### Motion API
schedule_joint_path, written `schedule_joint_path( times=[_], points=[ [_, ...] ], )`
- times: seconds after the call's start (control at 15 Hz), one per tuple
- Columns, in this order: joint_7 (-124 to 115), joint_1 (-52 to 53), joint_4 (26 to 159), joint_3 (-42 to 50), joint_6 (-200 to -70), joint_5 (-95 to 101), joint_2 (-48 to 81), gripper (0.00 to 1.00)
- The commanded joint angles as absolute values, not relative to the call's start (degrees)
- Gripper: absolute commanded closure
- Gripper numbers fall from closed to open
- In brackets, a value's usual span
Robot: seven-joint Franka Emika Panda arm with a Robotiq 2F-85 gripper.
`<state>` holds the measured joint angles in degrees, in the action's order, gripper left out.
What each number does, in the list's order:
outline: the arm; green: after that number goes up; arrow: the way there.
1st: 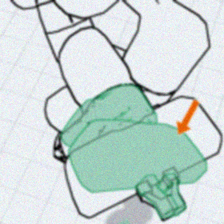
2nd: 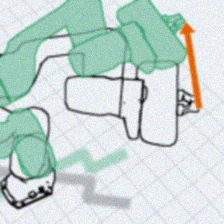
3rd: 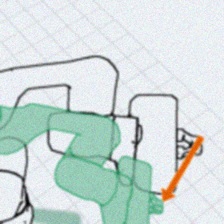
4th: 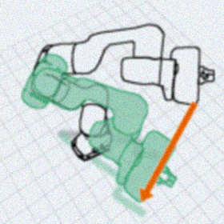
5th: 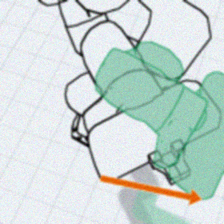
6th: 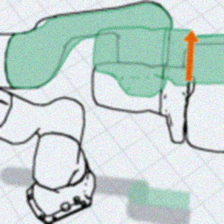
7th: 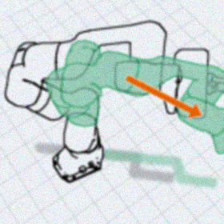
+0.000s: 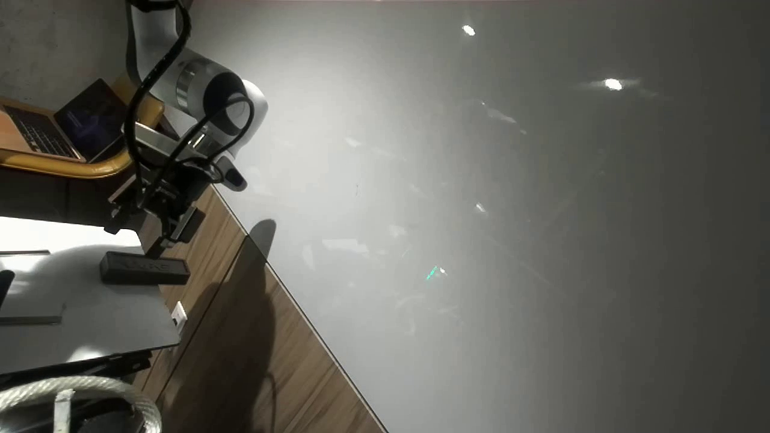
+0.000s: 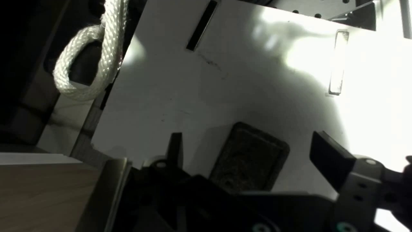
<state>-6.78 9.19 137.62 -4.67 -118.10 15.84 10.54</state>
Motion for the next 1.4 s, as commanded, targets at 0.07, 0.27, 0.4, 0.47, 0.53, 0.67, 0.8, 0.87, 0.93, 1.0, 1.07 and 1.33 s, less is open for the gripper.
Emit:
schedule_joint_path(
  times=[0.07, 0.27, 0.4, 0.47, 0.53, 0.67, 0.8, 0.87, 0.93, 1.0, 1.07, 1.33],
  points=[
    [-5.84, 9.37, 142.38, -6.87, -120.61, 14.38, -1.12, 0.0],
    [-5.27, 9.39, 143.63, -7.78, -123.31, 13.68, -6.83, 0.0],
    [-4.88, 9.37, 144.1, -8.1, -123.76, 12.99, -9.84, 0.0],
    [-4.57, 9.45, 144.24, -8.24, -123.64, 12.3, -11.3, 0.0],
    [-4.56, 9.59, 144.32, -8.46, -123.35, 11.83, -12.61, 0.0],
    [-4.68, 9.82, 144.77, -8.86, -123.0, 10.78, -14.78, 0.0],
    [-4.7, 9.97, 146.71, -9.01, -123.22, 9.41, -17.36, 0.0],
    [-5.71, 9.18, 143.74, -9.32, -122.54, 10.97, -13.54, 0.0],
    [-5.7, 9.21, 144.48, -9.44, -122.54, 10.59, -14.56, 0.0],
    [-5.7, 9.23, 145.09, -9.5, -122.54, 10.47, -15.3, 0.0],
    [-5.69, 9.23, 145.55, -9.51, -122.54, 10.44, -15.81, 0.0],
    [-5.69, 9.23, 145.92, -9.51, -122.54, 10.43, -16.12, 0.0]
  ],
)
